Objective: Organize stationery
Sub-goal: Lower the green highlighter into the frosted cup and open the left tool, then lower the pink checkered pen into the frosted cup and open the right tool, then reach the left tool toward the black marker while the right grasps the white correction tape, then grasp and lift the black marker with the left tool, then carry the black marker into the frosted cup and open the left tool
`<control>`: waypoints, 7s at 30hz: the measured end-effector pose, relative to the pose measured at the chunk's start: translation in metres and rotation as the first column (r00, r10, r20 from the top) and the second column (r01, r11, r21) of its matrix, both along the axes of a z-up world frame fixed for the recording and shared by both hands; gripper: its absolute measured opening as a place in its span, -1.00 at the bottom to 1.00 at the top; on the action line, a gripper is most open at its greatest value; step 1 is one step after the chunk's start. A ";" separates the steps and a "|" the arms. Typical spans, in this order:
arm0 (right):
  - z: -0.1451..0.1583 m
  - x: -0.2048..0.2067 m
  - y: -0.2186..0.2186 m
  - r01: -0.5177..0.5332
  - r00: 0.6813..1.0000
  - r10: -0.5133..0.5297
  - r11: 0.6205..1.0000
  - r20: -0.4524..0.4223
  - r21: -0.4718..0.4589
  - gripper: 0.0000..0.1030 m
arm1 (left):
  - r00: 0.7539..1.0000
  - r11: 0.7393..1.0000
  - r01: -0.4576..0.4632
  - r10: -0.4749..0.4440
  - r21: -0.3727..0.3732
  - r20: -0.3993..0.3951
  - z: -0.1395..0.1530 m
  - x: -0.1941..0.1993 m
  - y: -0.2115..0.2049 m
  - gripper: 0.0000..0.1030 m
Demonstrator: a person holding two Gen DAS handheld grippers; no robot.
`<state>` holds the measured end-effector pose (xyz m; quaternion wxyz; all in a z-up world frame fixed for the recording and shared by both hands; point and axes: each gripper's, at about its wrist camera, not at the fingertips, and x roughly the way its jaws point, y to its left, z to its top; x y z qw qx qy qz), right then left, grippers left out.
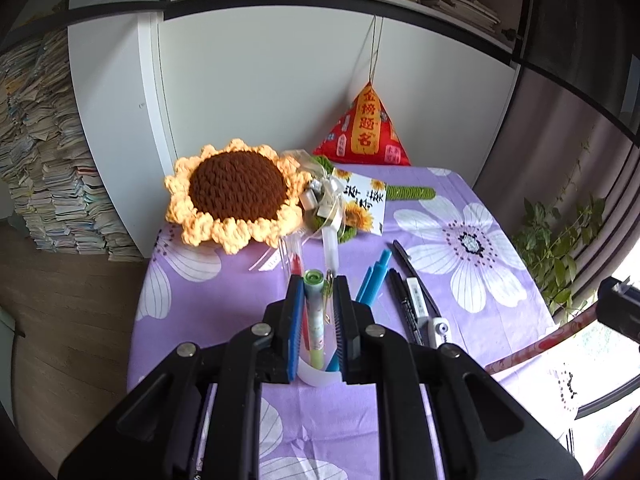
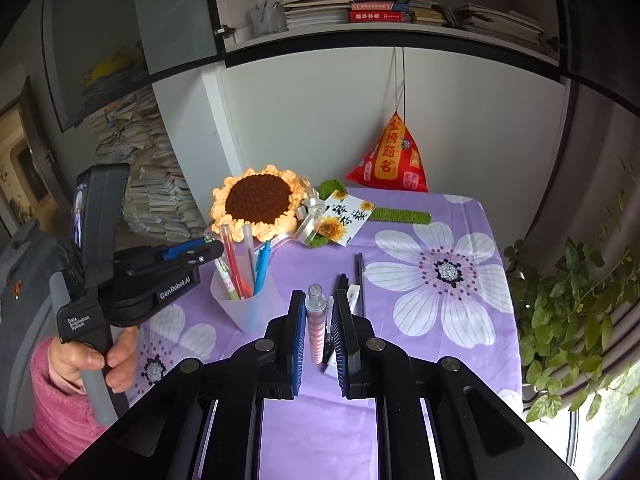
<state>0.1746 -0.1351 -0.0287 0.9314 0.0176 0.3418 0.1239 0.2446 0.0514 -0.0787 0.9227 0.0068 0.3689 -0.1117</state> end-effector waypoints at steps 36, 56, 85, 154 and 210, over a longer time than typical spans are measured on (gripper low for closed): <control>0.015 0.052 0.082 -0.146 0.988 0.147 0.989 0.036 -0.030 -0.73 | 0.983 0.983 -0.158 0.165 -0.089 0.083 0.002 -0.067 0.063 0.02; -0.046 0.093 0.088 -0.111 0.984 0.101 0.992 -0.148 -0.055 -0.73 | 0.988 0.985 -0.146 0.150 -0.089 0.045 -0.010 -0.065 0.068 0.02; -0.016 0.032 -0.016 0.101 0.983 -0.097 0.995 0.157 -0.018 -0.71 | 0.998 0.997 0.064 -0.063 -0.041 0.026 -0.013 -0.074 -0.017 0.02; -0.107 0.037 -0.116 0.284 0.918 -0.232 0.951 -0.322 0.125 -0.49 | 0.971 0.979 0.131 -0.095 0.155 -0.220 -0.108 0.012 -0.129 -0.20; -0.090 0.020 -0.091 0.193 0.951 -0.160 0.976 -0.265 0.104 -0.49 | 0.988 0.989 0.149 -0.149 -0.011 -0.047 -0.006 -0.066 -0.074 -0.83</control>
